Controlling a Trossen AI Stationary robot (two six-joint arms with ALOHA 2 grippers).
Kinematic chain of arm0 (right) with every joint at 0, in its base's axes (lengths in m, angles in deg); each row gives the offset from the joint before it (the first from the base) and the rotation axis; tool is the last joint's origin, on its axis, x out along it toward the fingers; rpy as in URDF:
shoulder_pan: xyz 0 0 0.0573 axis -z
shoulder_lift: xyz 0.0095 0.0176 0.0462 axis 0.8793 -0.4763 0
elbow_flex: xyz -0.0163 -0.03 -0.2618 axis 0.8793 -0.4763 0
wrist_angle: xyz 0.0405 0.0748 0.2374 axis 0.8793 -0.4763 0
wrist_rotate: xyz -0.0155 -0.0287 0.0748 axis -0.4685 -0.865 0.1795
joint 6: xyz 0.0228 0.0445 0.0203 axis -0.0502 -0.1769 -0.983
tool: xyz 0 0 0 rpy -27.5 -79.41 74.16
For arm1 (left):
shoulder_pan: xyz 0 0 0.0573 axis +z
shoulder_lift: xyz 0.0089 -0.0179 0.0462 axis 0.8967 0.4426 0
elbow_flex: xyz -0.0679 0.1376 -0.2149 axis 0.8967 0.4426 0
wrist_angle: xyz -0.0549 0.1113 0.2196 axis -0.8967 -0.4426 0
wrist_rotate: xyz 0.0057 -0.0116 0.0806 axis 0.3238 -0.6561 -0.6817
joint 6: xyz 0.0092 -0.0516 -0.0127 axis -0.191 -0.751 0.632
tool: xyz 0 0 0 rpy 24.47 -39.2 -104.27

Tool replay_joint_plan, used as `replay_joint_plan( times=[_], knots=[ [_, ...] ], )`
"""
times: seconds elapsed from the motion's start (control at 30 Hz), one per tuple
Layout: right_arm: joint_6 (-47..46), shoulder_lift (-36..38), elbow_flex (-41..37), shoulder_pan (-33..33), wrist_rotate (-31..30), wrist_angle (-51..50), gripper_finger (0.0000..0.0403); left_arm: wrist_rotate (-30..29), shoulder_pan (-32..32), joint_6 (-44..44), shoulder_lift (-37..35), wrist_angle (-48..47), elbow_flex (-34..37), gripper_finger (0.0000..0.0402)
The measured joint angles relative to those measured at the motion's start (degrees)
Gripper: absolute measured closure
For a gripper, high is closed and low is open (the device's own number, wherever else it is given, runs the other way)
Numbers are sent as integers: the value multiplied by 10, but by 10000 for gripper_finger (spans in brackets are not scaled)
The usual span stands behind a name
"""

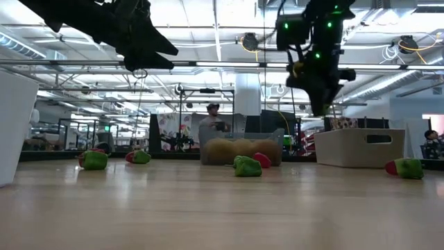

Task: Sort produce into baskets
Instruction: Put the green pepper into the gray bin

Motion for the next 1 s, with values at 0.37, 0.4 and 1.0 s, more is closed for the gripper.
replay_joint_plan(
  times=[0.37,0.4,1.0],
  knots=[
    [75,0,-38,123,-26,9,312,0,3,0,0,-1,0,114],
    [81,0,-41,129,-26,15,309,0,3,0,0,-1,0,114],
    [110,0,-43,175,-23,8,216,0,3,0,0,-5,0,114]
  ],
)
